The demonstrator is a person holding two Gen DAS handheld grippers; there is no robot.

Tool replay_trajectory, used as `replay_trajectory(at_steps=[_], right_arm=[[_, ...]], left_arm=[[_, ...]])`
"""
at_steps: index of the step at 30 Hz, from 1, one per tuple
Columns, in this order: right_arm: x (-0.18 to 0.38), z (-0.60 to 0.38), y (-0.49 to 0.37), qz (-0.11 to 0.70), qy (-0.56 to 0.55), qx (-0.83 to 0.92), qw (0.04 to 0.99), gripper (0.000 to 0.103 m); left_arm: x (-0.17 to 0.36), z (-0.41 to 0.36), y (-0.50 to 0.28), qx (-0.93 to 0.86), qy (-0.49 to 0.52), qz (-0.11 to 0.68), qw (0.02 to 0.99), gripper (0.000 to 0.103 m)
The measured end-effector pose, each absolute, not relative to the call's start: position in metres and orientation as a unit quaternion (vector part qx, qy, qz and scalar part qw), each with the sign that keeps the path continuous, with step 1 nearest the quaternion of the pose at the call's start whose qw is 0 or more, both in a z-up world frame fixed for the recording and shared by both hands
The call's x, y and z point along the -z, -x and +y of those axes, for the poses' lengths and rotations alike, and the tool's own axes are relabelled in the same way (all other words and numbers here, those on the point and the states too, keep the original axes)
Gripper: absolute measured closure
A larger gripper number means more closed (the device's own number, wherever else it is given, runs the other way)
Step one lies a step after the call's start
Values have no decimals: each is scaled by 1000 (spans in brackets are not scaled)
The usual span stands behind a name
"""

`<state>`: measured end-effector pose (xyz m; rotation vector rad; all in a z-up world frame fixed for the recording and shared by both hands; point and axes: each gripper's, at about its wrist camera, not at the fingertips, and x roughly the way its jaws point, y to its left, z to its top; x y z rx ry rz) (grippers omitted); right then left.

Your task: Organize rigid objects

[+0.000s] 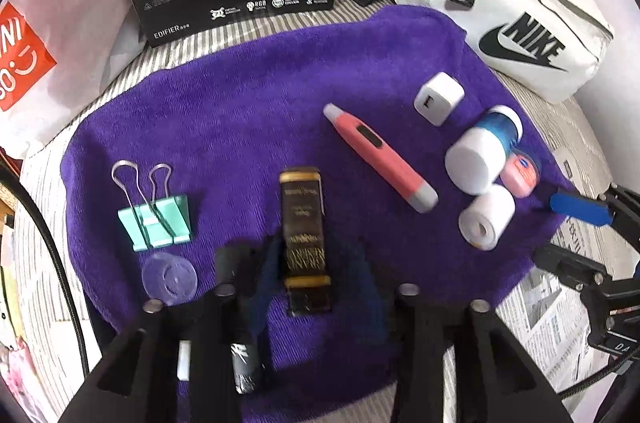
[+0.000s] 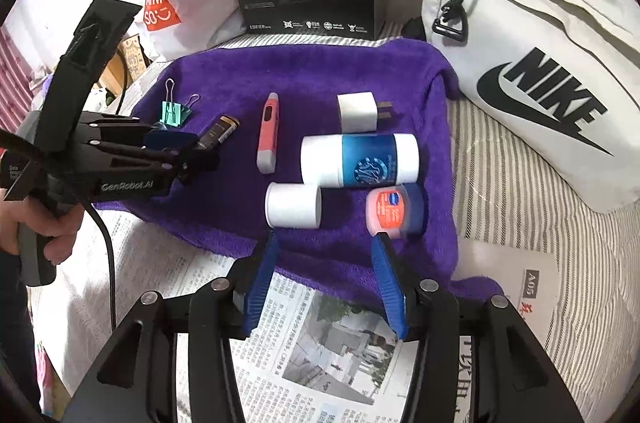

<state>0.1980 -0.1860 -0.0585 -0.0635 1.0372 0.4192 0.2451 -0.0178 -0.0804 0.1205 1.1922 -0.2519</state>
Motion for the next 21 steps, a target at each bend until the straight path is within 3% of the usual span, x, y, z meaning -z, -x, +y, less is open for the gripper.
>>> replay_trajectory(at_steps=[5, 7, 9, 15, 16, 19, 21], right_arm=[[51, -190, -186, 491, 31, -188, 850, 48], [49, -191, -181, 490, 31, -185, 851, 48], [47, -193, -175, 493, 30, -179, 851, 46], [39, -200, -156, 503, 2, -165, 848, 45], [38, -201, -152, 504, 1, -157, 849, 42], [31, -200, -141, 494, 7, -135, 859, 18], [25, -199, -132, 486, 13, -126, 865, 16]], left_arm=[[76, -16, -229, 106, -51, 561, 820, 57], [69, -15, -220, 108, -46, 553, 825, 50], [58, -12, -208, 98, -45, 537, 837, 34], [30, -4, -169, 78, -41, 501, 861, 16], [27, -4, -164, 75, -39, 498, 863, 15], [15, 2, -147, 60, -30, 483, 873, 12], [9, 4, -137, 44, -30, 474, 879, 11]])
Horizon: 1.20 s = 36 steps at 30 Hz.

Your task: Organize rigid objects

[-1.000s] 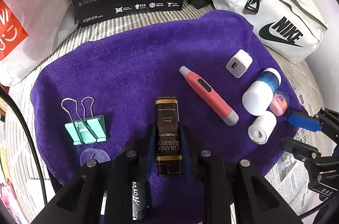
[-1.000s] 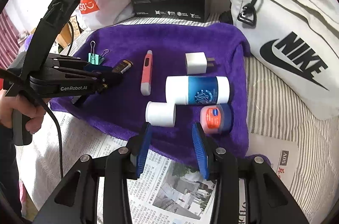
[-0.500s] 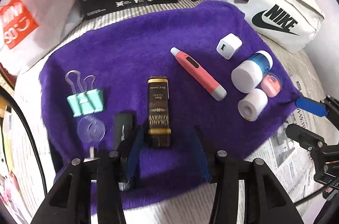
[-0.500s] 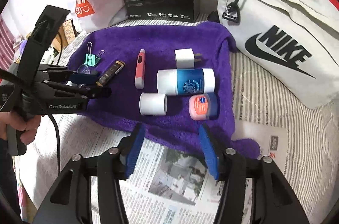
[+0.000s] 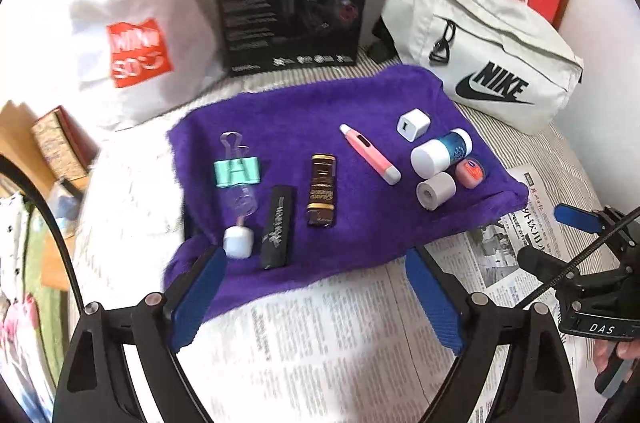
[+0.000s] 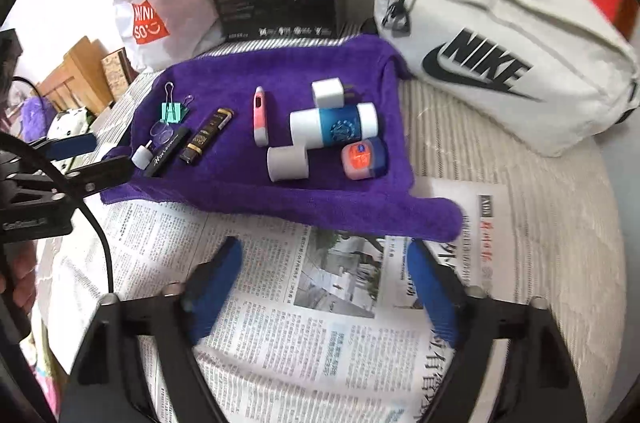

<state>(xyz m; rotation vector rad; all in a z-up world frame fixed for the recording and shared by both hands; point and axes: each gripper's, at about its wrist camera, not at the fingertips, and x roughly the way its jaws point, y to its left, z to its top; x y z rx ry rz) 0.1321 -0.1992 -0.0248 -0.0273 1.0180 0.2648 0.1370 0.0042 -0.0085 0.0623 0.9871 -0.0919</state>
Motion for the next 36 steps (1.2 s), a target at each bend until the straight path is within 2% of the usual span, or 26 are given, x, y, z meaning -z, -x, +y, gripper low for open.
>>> replay_trajectory(at_steps=[1, 4, 7, 9, 17, 23, 36], right_arm=[[23, -199, -130, 486, 13, -126, 865, 15], [17, -199, -119, 490, 10, -112, 865, 2], [5, -200, -104, 478, 11, -100, 872, 0], [-2, -200, -95, 475, 12, -102, 874, 0], [-16, -201, -63, 472, 8, -95, 876, 0], [-18, -204, -50, 474, 3, -87, 876, 0], [-27, -214, -35, 470, -4, -80, 879, 0]], left_arm=[[5, 5, -132, 39, -29, 469, 882, 10], [-9, 10, -113, 24, -14, 455, 890, 5], [-20, 12, -95, 13, -3, 444, 896, 3], [-27, 12, -83, -3, -5, 440, 898, 0], [-37, 14, -48, -9, 28, 438, 899, 0], [-38, 9, -28, -10, 12, 439, 898, 0], [-41, 15, -9, -12, 22, 433, 901, 0]])
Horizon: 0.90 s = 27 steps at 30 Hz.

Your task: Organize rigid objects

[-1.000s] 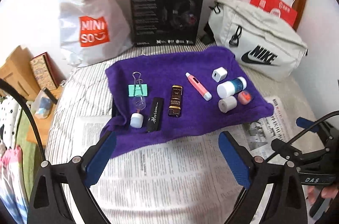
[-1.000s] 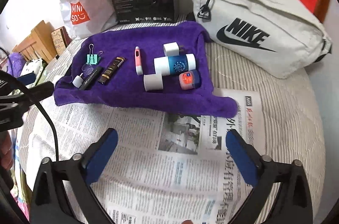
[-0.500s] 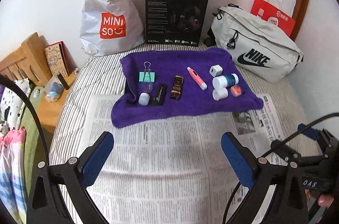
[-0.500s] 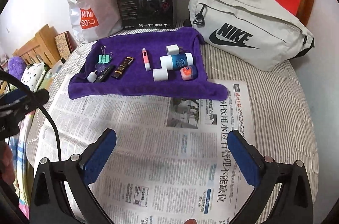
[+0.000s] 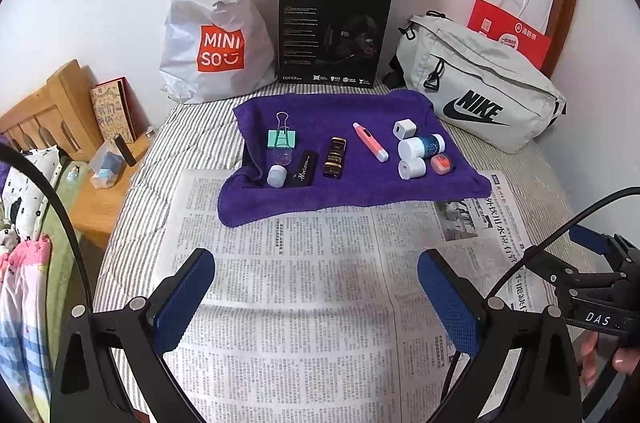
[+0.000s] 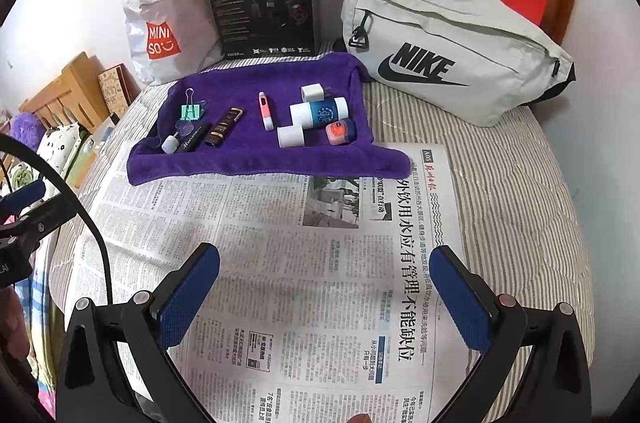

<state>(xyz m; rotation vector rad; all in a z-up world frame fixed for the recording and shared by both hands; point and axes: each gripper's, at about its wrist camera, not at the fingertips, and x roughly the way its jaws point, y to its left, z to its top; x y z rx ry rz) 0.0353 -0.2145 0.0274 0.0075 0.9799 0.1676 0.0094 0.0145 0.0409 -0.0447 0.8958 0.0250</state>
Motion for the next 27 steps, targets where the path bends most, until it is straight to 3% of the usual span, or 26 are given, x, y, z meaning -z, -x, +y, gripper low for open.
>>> replay_trajectory(at_steps=[27], right_arm=[[-32, -214, -23, 464, 3, -78, 882, 0]], left_arm=[[-37, 15, -3, -6, 21, 441, 897, 0]])
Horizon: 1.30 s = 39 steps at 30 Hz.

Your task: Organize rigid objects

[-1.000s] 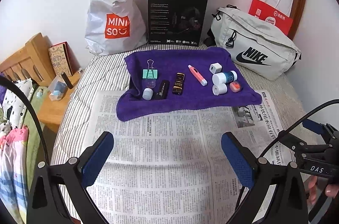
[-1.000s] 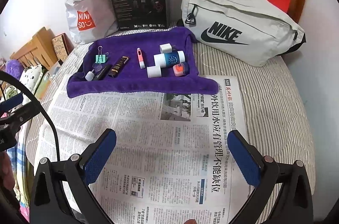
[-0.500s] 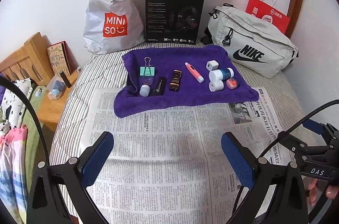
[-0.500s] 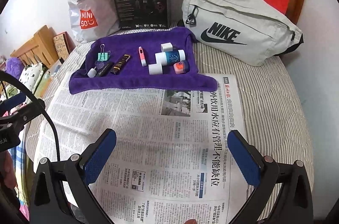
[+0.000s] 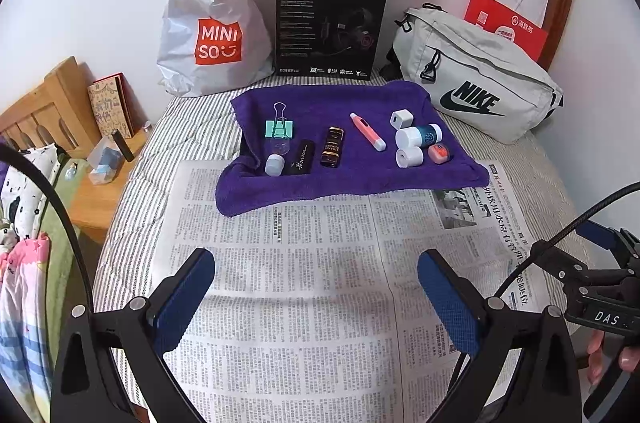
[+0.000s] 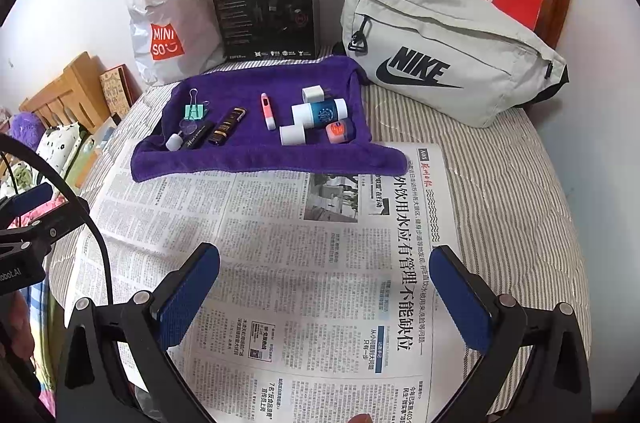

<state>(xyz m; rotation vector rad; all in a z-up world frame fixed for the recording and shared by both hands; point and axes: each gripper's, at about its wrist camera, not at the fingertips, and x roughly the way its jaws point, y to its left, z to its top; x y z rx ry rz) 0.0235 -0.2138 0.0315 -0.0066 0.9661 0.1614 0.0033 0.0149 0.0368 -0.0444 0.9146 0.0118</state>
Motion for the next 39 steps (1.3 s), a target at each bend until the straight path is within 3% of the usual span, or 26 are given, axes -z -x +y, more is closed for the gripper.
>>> replay_trajectory(at_steps=[39], right_arm=[[-38, -218, -18, 458, 2, -71, 886, 0]], left_arm=[[-40, 11, 2, -8, 3, 445, 896, 0]])
